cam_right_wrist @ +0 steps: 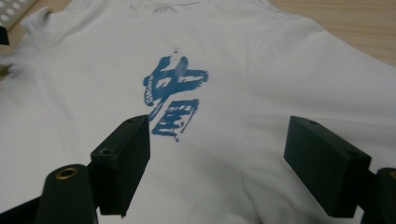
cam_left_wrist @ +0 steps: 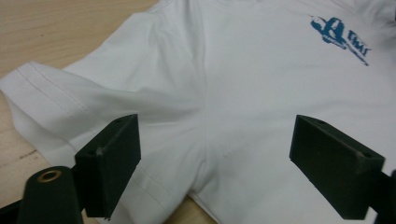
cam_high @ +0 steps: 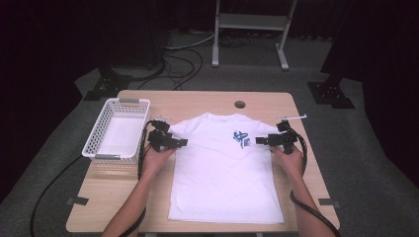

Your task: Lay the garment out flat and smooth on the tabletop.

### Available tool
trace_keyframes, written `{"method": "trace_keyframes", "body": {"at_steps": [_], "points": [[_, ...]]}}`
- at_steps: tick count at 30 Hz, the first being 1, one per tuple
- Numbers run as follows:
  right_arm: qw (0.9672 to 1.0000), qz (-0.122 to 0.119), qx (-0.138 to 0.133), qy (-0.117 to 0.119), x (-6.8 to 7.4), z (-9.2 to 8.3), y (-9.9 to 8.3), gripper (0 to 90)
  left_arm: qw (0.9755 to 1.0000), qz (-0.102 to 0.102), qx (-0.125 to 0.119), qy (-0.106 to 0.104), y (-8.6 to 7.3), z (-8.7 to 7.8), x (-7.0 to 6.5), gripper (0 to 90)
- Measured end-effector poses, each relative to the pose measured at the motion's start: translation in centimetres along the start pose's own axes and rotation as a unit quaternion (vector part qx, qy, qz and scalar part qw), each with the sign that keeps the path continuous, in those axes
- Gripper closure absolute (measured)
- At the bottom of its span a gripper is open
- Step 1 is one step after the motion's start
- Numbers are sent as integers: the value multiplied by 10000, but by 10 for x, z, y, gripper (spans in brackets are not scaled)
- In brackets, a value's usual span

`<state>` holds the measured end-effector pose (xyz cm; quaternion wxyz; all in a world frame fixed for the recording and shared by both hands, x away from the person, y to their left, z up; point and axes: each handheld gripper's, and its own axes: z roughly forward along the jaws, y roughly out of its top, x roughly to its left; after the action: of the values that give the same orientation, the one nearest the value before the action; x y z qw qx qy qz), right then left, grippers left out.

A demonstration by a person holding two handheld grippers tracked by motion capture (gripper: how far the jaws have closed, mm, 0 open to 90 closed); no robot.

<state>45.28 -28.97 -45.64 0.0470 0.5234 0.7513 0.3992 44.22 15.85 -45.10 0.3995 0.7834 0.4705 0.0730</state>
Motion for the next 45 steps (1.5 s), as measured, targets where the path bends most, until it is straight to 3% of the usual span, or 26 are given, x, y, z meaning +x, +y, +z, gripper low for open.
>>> {"method": "trace_keyframes", "body": {"at_steps": [4, 18, 27, 45], "points": [[9998, -27, -64, 173, 8, -7, -6, 201, 9996, -107, -195, -163, -8, -8, -4, 112], [9989, -88, -119, 435, 27, -24, -28, 176, 9978, 48, -487, -449, -21, -30, -26, 96], [9983, -186, -149, 523, 39, -36, -40, 156, 9973, 209, -468, -529, -29, -38, -37, 96], [9971, -323, -97, 688, 55, -48, -60, 117, 9968, 264, -458, -606, -53, -49, -45, 72]]}}
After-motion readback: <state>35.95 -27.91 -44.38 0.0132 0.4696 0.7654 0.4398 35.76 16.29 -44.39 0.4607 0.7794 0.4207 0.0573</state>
